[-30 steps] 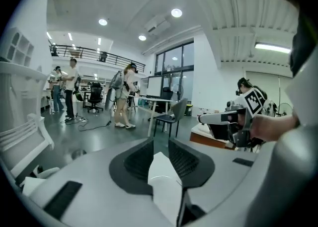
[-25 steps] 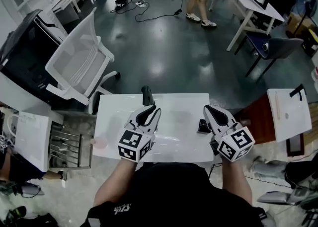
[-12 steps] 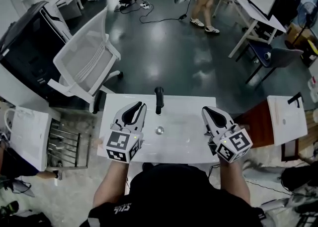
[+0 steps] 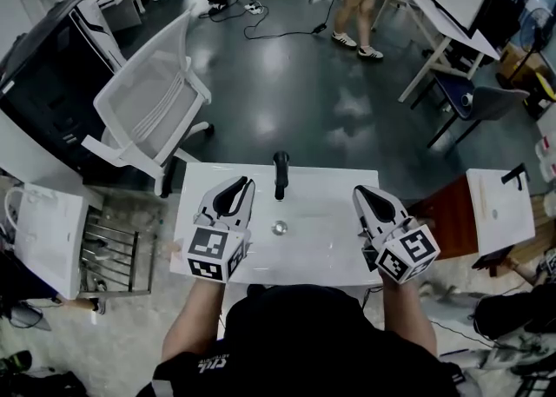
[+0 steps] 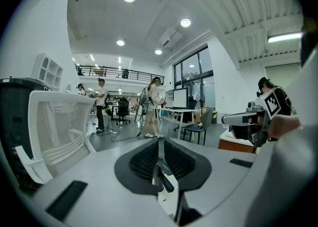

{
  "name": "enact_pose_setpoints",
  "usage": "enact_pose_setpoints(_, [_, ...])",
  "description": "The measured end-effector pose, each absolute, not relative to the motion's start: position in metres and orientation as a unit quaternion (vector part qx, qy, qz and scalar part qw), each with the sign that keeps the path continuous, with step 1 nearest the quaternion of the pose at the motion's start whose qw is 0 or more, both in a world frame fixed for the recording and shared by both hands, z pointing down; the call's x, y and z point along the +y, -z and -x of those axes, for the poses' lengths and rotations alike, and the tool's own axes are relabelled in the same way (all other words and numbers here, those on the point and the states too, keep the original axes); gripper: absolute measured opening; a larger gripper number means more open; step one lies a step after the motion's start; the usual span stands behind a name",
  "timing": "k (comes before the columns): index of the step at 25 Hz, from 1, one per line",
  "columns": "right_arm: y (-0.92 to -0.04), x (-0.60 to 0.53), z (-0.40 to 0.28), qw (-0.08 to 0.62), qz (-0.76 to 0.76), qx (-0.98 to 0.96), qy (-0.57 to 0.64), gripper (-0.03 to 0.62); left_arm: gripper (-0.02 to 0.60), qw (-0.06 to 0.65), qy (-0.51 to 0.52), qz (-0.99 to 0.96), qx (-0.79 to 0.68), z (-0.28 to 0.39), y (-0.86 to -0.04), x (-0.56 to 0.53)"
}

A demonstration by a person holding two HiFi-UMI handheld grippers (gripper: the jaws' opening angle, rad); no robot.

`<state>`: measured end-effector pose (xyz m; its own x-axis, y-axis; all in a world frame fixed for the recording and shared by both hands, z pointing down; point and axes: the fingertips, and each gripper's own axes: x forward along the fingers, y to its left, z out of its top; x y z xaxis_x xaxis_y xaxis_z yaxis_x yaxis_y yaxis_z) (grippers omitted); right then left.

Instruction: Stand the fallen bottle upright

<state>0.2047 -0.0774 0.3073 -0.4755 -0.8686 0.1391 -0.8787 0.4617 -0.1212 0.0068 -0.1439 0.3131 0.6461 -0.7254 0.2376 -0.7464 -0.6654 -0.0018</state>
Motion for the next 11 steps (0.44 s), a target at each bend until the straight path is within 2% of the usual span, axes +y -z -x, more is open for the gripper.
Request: enact_pose_setpoints(11, [-0.3081, -0.0778, -0.2037, 0.032, -0.508, -0.857, -0.085, 0.011, 0.047, 0.059, -0.102, -0.906, -0.407, -0.0067, -0.3128, -0.1451])
